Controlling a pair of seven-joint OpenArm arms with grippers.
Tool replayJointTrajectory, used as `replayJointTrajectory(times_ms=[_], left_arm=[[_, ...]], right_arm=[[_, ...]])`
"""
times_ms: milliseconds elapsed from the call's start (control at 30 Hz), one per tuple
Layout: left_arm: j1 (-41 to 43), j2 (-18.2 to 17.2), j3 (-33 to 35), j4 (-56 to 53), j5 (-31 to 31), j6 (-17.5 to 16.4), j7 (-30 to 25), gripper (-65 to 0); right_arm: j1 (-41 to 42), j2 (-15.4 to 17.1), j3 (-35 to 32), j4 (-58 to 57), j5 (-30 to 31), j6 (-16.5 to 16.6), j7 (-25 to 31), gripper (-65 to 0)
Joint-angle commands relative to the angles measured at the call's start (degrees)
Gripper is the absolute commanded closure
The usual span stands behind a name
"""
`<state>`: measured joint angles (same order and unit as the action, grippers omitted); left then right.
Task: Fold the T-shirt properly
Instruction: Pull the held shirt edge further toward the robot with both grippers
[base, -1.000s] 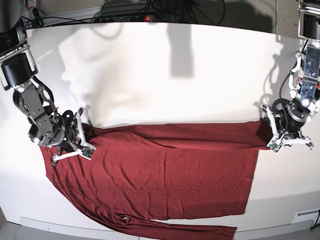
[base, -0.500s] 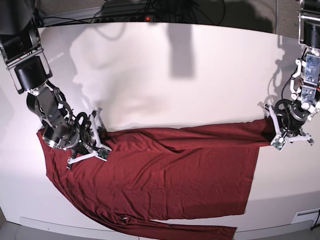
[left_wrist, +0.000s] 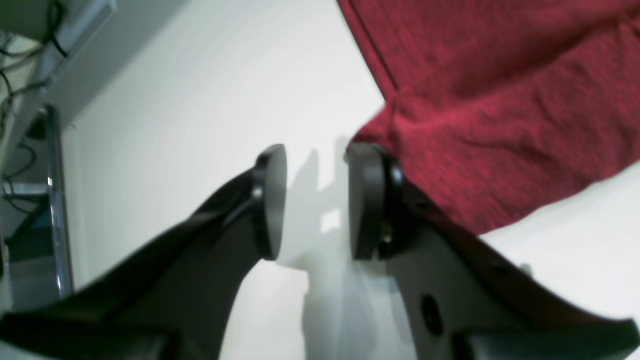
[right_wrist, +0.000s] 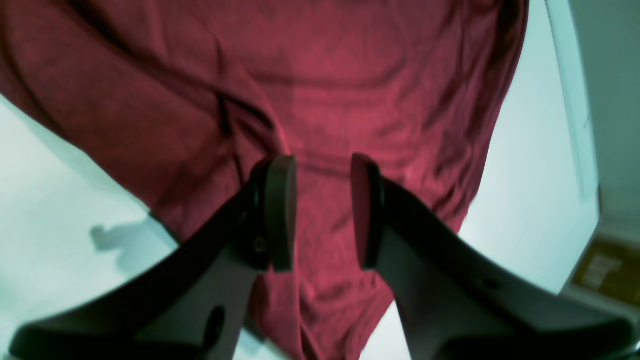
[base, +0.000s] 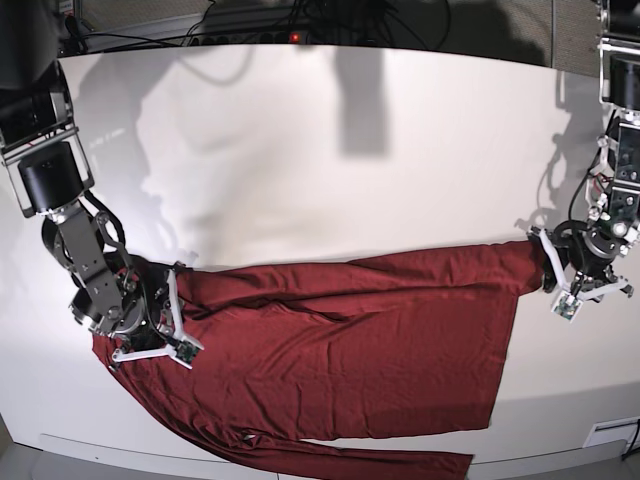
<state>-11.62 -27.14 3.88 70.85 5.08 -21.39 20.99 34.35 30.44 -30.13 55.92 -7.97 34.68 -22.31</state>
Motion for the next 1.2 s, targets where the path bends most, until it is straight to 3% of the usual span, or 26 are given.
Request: replayJointTrajectory(times_ms=[0, 133, 233, 333, 400, 433, 633, 800, 1000, 1167], left_arm=[[-1.7, -1.0, -0.4, 0.9, -1.3, 0.4, -0.1, -20.9], [-1.9, -1.0, -0.4, 0.9, -7.2, 0.4, 2.9, -20.9], [-1.9, -1.0, -0.4, 0.9, -14.6, 0.4, 3.2, -20.0], [-1.9, -0.7, -0.4, 0.9, -20.2, 0.3, 3.2, -14.5], [-1.9, 0.0, -0.4, 0.9, -20.2, 0.2, 2.9, -5.3], [-1.9, 0.3, -0.4, 0.9, -20.1, 0.2, 2.8, 0.0], [-1.9, 2.1, -0.4, 0.8, -20.0, 0.2, 1.2, 0.0], [-1.9, 3.3, -0.4, -1.0, -18.0, 0.2, -2.3, 0.0], [-1.9, 3.7, -0.4, -10.0, -19.3, 0.2, -7.3, 0.0], [-1.5, 3.6, -0.4, -13.2, -22.4, 0.2, -5.2, 0.0]], right_arm=[[2.4, 0.9, 0.5, 0.8, 1.4, -0.9, -0.9, -18.4], [2.8, 2.0, 0.5, 0.9, 8.8, -0.6, -5.1, -18.4], [2.8, 2.9, 0.5, 1.0, 18.4, -0.1, -5.9, -17.4], [2.7, 3.0, 0.5, 1.1, 26.2, 0.7, -9.2, -9.6], [2.6, 3.0, 0.5, 1.1, 27.8, 2.0, -10.4, -1.8], [2.4, 3.0, 0.5, 1.1, 27.8, 2.0, -10.5, 0.0], [1.2, 2.5, 0.5, 0.8, 25.2, 1.6, -9.3, 0.0], [-0.6, 2.1, 0.5, -3.5, 20.1, -1.7, -2.1, 0.0], [-0.6, 1.6, 0.5, -12.2, 20.1, -2.0, 2.8, 0.0], [-1.0, 1.8, 0.5, -13.1, 20.1, -0.5, 2.5, 0.0]])
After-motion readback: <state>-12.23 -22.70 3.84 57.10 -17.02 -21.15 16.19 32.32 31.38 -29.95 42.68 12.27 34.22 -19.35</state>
